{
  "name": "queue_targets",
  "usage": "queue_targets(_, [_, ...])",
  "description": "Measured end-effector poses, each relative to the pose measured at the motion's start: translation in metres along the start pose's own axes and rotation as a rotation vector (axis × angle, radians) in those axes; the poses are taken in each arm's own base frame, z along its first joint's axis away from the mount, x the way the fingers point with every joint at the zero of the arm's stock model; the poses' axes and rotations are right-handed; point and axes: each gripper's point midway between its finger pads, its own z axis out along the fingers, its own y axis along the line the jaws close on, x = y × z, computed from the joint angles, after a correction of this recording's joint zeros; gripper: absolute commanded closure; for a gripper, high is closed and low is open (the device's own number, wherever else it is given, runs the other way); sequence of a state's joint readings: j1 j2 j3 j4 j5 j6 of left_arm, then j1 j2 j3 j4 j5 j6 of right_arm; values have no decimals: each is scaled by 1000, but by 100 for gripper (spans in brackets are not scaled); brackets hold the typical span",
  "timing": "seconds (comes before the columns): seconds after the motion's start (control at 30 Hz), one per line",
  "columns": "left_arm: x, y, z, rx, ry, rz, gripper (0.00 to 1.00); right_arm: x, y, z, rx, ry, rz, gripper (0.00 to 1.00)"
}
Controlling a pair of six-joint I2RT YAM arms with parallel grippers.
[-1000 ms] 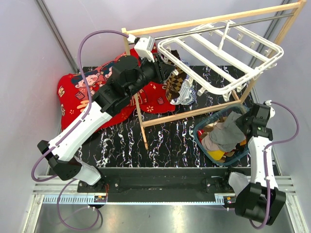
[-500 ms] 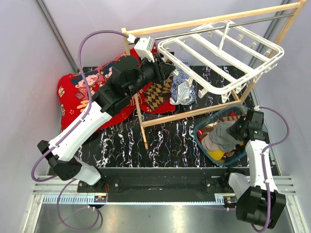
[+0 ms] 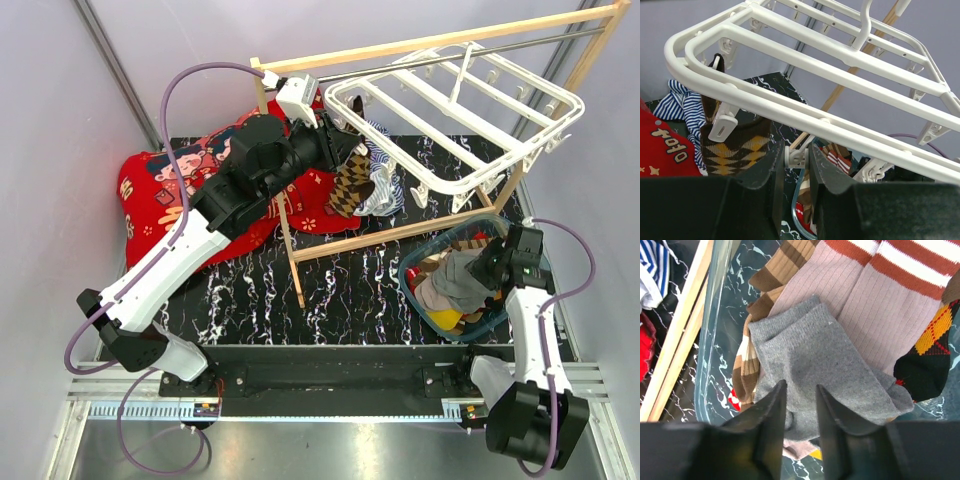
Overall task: Clip the socks to the hanger
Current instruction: Pick up the sock from the bin.
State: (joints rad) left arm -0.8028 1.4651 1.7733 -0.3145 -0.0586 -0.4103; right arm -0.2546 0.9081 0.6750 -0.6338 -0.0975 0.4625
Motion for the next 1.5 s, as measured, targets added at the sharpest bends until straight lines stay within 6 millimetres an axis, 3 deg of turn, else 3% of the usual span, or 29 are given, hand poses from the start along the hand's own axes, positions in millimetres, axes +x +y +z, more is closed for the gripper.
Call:
queue_targets(0.33, [1,0,0,-1,3,0,100,-6,9,24,55,68,-66,62])
queue_targets(0.57, [2,1,0,-3,7,0,100,0,2,36,115,95,-116,75])
queue_targets(0.8, [2,0,0,0,8,0,100,-1,0,39,131,87,-126,100])
queue_targets(1.03, [2,0,0,0,8,0,100,-2,1,42,130,82,-131,99])
queue_targets(1.17, [2,0,0,0,8,0,100,-13,11,24,73,7,-130,100])
queue_targets(1.3, [2,0,0,0,9,0,100,-32,35,-17,-67,-137,-142,100])
queue_targets(1.5, [2,0,0,2,9,-5,100,-32,66,-69,-290,-242,-188,100])
